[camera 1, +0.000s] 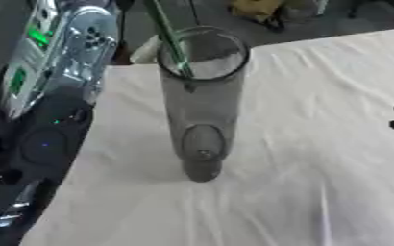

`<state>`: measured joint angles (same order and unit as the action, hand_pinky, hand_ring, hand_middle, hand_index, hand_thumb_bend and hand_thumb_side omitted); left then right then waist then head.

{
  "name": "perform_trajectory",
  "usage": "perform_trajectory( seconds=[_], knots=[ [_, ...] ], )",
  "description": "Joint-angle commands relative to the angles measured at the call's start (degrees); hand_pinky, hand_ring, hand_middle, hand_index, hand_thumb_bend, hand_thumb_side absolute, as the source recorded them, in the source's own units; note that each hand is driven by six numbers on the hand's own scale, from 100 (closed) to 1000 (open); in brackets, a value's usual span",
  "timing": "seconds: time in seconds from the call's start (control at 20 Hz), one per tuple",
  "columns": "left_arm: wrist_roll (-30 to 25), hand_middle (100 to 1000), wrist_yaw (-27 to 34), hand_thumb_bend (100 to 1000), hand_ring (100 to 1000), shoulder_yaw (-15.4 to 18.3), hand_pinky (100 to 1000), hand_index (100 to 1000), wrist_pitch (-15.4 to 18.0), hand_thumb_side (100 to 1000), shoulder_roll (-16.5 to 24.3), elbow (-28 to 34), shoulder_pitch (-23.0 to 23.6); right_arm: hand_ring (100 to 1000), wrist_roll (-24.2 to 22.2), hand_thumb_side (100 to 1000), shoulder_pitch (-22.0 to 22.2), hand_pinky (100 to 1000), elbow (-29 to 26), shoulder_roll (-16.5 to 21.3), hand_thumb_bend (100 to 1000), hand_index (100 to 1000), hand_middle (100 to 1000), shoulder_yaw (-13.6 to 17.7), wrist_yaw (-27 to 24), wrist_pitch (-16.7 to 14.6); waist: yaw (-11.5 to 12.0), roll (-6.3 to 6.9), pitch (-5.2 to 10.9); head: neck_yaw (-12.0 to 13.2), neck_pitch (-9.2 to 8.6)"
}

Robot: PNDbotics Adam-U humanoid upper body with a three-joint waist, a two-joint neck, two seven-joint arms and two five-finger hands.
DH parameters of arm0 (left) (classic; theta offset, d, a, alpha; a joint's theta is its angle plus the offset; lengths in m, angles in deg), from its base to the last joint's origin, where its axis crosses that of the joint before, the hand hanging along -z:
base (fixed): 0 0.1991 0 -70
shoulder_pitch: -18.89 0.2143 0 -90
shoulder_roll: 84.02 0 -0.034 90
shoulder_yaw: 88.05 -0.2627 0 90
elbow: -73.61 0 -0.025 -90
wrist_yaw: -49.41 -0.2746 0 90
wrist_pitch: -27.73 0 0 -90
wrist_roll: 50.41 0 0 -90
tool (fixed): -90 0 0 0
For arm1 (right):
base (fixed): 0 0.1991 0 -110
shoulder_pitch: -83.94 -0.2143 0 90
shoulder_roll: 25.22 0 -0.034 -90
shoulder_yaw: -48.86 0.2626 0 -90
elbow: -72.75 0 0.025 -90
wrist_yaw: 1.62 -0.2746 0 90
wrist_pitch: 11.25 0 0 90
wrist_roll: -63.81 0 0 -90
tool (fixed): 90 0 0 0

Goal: Arrange flowers into the vase.

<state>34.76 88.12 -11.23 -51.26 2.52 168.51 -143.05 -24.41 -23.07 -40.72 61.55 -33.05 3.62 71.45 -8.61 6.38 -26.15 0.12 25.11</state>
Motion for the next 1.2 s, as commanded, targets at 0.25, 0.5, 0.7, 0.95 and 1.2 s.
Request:
perform_trajectory(
  seconds=[0.25, 0.5, 0.7, 0.95, 1.2],
  knots=[
    [-1.2, 100, -1.1, 100, 100, 1.0, 100, 100, 0.8, 695, 0.2, -0.6, -1.1, 1000, -0.3, 1000, -0.6, 726, -1.1, 0.3, 100, 791, 668, 0.4, 0.2, -0.1, -0.7, 0.71, 0.04, 0.4, -0.9],
    [-1.0, 100, -2.4, 100, 100, 1.5, 100, 100, 1.4, 706, 0.1, -2.5, -1.7, 1000, -0.6, 1000, -0.8, 726, -1.1, 0.3, 100, 791, 667, 0.2, 0.2, -0.2, -1.1, 0.96, -0.27, 0.6, -1.21],
    [-0.4, 100, -4.1, 100, 100, 1.7, 100, 101, 2.4, 727, 0.2, -3.7, -1.9, 1000, -0.8, 1000, -0.8, 727, -1.1, 0.2, 100, 791, 667, 0.2, 0.2, -0.1, -1.1, 1.09, -0.46, 0.5, -1.13],
    [0.9, 100, -6.8, 100, 100, 2.0, 100, 118, 3.5, 763, 0.3, -4.8, -1.7, 1000, -1.0, 1000, -0.8, 727, -1.1, 0.2, 100, 791, 666, 0.2, 0.2, -0.1, -1.1, 1.17, -0.57, 0.5, -1.2],
    [2.3, 100, -8.7, 100, 100, 2.0, 100, 146, 4.1, 799, 0.3, -5.4, -1.3, 1000, -1.0, 1000, -0.7, 728, -1.1, 0.1, 100, 792, 666, 0.3, 0.2, -0.1, -0.9, 1.15, -0.52, 0.4, -1.01]
  ],
)
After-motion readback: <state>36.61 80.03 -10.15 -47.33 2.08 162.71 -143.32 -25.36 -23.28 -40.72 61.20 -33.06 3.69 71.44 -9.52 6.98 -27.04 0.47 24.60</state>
